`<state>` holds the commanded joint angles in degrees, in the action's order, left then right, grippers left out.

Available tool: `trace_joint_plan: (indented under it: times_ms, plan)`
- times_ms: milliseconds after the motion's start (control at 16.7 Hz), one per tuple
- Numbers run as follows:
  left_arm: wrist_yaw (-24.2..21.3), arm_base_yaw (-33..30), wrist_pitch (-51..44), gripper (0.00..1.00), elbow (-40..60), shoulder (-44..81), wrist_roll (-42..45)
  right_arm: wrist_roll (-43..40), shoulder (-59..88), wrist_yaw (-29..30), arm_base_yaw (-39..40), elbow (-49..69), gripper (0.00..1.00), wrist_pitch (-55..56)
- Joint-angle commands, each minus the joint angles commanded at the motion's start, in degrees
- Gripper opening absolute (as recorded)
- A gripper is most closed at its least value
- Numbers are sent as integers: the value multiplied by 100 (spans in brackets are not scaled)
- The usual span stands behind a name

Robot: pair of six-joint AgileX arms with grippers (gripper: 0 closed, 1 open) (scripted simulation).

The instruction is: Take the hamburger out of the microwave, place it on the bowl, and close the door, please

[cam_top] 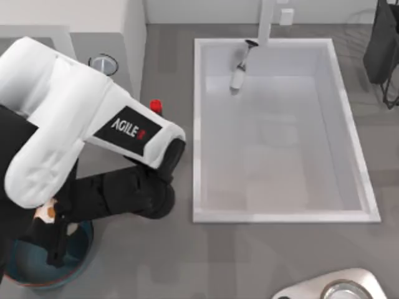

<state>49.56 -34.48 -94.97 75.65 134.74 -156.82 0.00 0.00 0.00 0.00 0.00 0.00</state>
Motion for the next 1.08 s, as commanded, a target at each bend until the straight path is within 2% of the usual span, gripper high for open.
trace_joint_plan:
  times_ms: [480, 780, 1080]
  plan:
    - [-479, -13, 390, 0, -428, 115, -54, 0, 0, 0, 0, 0, 100, 0]
    - [-505, -15, 405, 0, -468, 162, -60, 0, 0, 0, 0, 0, 100, 0]
    - [-505, -15, 405, 38, -468, 162, -60, 0, 0, 0, 0, 0, 100, 0]
